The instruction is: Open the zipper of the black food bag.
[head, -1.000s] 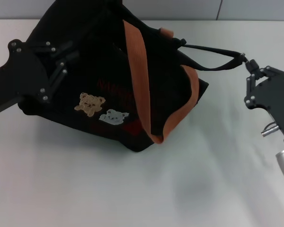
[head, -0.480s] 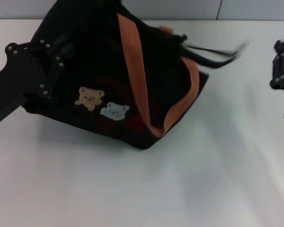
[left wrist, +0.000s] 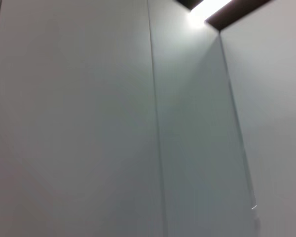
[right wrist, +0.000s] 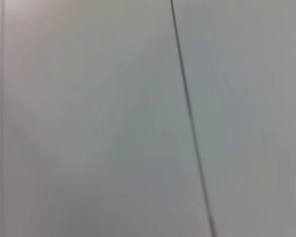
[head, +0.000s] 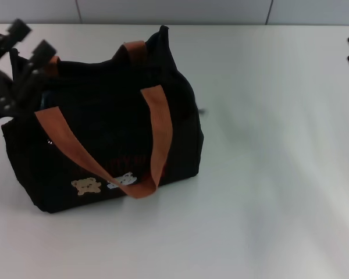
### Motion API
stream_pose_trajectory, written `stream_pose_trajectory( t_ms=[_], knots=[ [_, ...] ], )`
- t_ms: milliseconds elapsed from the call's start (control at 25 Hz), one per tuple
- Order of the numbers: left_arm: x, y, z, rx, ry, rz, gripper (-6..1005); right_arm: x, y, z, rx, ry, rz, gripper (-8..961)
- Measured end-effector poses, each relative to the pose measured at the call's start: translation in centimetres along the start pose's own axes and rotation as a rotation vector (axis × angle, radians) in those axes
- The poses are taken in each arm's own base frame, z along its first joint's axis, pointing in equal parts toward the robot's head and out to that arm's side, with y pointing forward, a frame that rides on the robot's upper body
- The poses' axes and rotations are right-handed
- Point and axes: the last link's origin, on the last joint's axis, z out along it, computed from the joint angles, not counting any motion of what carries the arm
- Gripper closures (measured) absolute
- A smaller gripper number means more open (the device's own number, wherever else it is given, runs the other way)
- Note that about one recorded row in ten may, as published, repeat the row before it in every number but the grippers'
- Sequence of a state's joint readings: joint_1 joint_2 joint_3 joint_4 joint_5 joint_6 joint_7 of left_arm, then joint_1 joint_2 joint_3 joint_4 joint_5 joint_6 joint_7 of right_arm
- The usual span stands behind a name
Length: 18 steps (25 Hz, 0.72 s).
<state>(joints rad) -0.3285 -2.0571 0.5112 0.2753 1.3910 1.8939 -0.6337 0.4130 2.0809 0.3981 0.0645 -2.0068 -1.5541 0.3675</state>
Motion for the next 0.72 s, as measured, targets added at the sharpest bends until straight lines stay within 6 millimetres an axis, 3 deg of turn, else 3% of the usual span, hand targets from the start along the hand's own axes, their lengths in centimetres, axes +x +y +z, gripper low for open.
stream_pose_trajectory(
  t_ms=[240, 400, 520, 560, 600, 720],
  knots=[
    [2.1, -0.3, -0.9, -0.119, 0.008, -0.054, 426, -0.9, 0.9, -0.3, -0.198, 0.006, 0.098, 350],
    [2.6, -0.1, -1.0, -0.346, -0.153, -0.113, 340, -1.6, 1.7, -0.5, -0.388, 0.048, 0.146, 276],
    [2.5, 0.3, -1.0, -0.479, -0.265, -0.138, 275, -2.2, 3.0, -0.8, -0.613, 0.107, 0.155, 204],
    [2.4, 0.4, -1.0, -0.512, -0.3, -0.149, 254, -2.7, 4.1, -1.4, -0.792, 0.141, 0.139, 178],
    [2.3, 0.4, -1.0, -0.541, -0.332, -0.163, 232, -2.7, 4.1, -1.4, -0.792, 0.141, 0.139, 151],
    [1.8, 0.8, -0.9, -0.593, -0.392, -0.188, 194, -3.4, 5.4, -2.2, -1.034, 0.19, 0.124, 127]
  ],
)
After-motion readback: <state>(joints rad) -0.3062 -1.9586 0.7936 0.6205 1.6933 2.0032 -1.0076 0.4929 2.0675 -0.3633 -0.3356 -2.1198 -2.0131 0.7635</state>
